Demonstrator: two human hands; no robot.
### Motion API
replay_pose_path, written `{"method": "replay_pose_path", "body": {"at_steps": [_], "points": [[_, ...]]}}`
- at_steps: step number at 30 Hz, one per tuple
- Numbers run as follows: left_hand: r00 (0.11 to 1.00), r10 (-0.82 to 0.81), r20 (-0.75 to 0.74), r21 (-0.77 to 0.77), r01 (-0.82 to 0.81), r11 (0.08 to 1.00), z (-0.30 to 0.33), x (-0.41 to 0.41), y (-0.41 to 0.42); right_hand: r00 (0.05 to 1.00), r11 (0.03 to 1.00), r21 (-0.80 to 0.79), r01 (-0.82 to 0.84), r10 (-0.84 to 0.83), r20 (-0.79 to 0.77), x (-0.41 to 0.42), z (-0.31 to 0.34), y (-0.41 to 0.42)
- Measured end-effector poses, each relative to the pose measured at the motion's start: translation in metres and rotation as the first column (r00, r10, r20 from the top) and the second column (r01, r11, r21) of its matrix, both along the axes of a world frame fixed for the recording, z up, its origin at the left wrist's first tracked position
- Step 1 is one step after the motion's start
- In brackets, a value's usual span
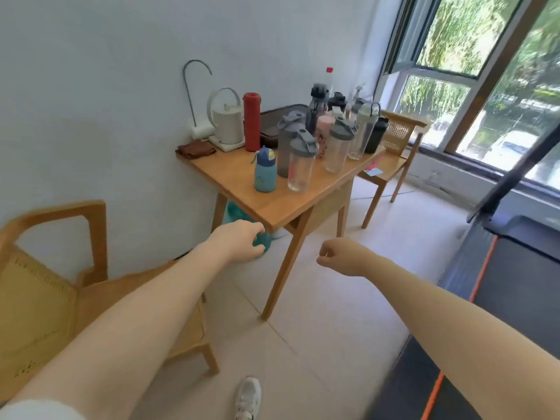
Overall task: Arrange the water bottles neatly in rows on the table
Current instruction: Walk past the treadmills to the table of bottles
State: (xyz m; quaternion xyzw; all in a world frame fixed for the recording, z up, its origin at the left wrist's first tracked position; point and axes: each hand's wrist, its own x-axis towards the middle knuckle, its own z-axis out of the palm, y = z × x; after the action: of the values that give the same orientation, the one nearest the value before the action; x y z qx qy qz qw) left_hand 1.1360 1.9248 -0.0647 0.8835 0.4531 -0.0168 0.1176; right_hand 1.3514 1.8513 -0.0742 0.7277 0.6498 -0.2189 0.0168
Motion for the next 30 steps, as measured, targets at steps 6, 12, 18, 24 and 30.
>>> {"method": "replay_pose_path", "body": {"at_steps": [6,12,18,24,30], "points": [[0.972,0.019,0.234,0.143,-0.054,0.988,0.057,0.05,0.159,0.998,0.959,0.275,0.061,-0.057,-0.021,0.043,0.059,0.157],[0.947,0.151,0.284,0.06,-0.175,0.983,0.03,0.104,0.253,0.998,0.898,0.437,0.045,-0.059,0.018,0.091,0.052,0.266],[0.945,0.326,-0.011,0.051,-0.325,0.944,0.0,0.138,0.324,0.976,0.906,0.366,-0.212,0.18,0.119,0.127,0.044,0.361],[0.847,0.511,-0.145,-0.11,-0.527,0.843,-0.021,0.16,0.345,0.822,0.782,0.254,-0.569,0.535,0.196,0.141,0.04,0.398],[0.784,0.611,-0.107,-0.079,-0.62,0.781,-0.035,0.166,0.336,0.715,0.659,0.281,-0.698,0.666,0.214,0.149,0.034,0.405]]}}
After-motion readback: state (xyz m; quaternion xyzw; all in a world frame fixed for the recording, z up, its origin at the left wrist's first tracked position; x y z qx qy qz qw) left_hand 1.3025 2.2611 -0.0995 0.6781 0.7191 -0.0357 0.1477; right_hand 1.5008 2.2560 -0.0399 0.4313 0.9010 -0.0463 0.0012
